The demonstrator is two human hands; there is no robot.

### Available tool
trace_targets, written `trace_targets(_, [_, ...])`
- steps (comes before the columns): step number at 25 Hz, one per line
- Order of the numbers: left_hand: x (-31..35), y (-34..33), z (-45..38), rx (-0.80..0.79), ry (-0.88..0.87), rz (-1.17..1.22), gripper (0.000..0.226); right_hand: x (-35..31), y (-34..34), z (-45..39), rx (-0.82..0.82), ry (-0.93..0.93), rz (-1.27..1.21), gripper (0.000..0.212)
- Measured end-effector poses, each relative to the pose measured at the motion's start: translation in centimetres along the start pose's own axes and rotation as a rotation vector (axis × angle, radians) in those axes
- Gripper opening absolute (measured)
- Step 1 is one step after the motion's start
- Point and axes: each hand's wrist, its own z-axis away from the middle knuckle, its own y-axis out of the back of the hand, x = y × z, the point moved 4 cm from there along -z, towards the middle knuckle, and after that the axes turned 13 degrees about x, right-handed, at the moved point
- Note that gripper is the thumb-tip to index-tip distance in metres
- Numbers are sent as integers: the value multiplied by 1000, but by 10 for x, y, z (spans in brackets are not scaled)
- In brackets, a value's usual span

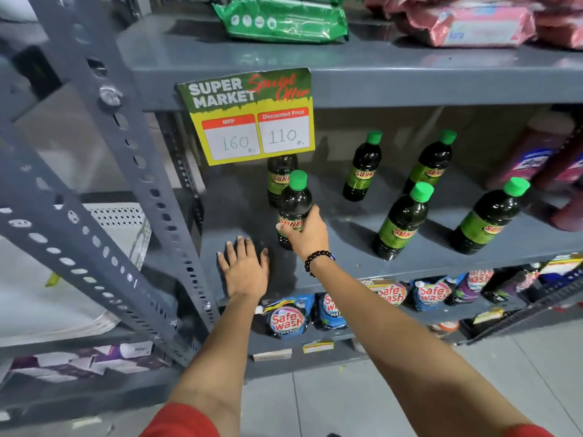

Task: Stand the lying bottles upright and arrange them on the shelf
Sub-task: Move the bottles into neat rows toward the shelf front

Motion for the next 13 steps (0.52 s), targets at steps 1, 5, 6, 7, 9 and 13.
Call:
trace_targets(1, [0, 1, 0, 1, 0, 12, 53, 2, 4, 7, 0, 8, 3, 50])
trace_targets(5, [0, 1, 1, -18, -1, 14, 53, 6, 15, 29, 5, 24, 17, 49])
trace_targets(6, [0, 2, 1, -20, -5, 14, 54, 7, 17, 33, 8, 23, 18, 49])
trace_targets(7, [0, 2, 2, -20, -9, 14, 54, 7, 19, 36, 12, 21, 20, 50])
trace_targets(9, [0, 2, 2, -22, -14, 14, 54, 7, 21, 41, 12, 10, 15, 50])
trace_targets(13, [-1, 2, 1, -36, -10, 9, 54, 6, 24, 45, 2, 3, 22, 52])
